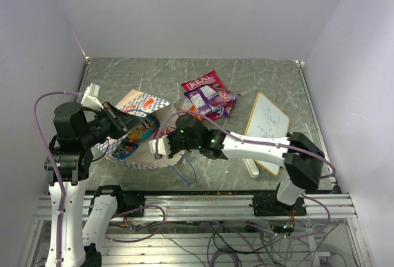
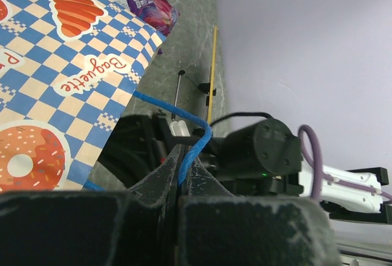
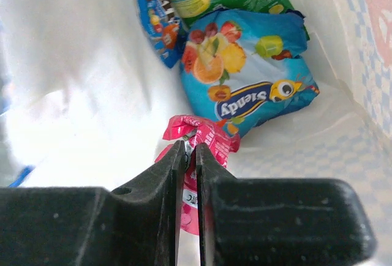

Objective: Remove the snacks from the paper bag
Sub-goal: Take out the snack from the paper bag, then place the snack at the center of the board.

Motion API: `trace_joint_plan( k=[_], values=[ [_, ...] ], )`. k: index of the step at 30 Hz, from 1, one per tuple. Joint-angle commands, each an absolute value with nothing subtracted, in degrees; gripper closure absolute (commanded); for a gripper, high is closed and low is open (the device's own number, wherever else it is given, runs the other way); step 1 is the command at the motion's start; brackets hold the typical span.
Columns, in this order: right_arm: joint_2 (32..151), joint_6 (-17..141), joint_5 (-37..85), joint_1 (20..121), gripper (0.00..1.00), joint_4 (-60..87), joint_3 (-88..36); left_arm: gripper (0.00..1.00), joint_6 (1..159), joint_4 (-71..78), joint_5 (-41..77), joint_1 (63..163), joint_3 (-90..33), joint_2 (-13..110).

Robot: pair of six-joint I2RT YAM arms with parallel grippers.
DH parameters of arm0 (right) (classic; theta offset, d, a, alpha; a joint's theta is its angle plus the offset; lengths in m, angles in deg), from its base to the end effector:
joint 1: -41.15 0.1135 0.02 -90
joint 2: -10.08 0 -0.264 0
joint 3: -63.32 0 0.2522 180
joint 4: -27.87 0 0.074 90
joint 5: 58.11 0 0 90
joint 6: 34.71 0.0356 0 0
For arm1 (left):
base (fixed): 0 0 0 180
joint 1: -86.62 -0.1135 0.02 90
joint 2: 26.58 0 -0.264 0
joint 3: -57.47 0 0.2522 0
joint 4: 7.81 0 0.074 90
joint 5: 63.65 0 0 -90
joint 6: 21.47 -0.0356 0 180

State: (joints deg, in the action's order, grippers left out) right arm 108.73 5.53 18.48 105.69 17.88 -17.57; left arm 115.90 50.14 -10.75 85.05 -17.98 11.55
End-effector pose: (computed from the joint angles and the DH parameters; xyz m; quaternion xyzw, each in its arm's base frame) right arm 0.1628 0.3611 0.2470 -0.7470 0.4105 0.1652 0.4963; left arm 0.1093 -0.0185 0.3933 -0.1581 0.7845 -0.4509 0.3952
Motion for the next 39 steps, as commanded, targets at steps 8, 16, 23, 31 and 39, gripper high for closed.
trace_joint_plan(
  k=[8, 16, 23, 31, 39],
  values=[
    [87.9, 16.0, 18.2, 105.4, 1.0, 16.4, -1.8, 0.93, 114.2, 46.6, -10.6, 85.1, -18.9, 13.7],
    [76.9, 18.6, 20.9, 93.1, 1.0, 15.3, 3.1, 0.93, 114.0, 47.0, -10.0, 85.1, -17.7, 14.0],
    [80.5, 17.6, 22.3, 79.4, 1.0, 15.8, 5.8, 0.93, 114.4, 47.3, -9.4, 85.1, -17.4, 13.2],
    [92.6, 21.0, 25.5, 76.8, 1.0, 21.2, 4.8, 0.93, 117.2, 46.4, -13.7, 85.1, -18.0, 13.0],
    [99.0, 23.7, 26.7, 76.8, 1.0, 22.9, 3.5, 0.93, 112.5, 51.8, -24.2, 85.1, -17.5, 15.0]
  ],
)
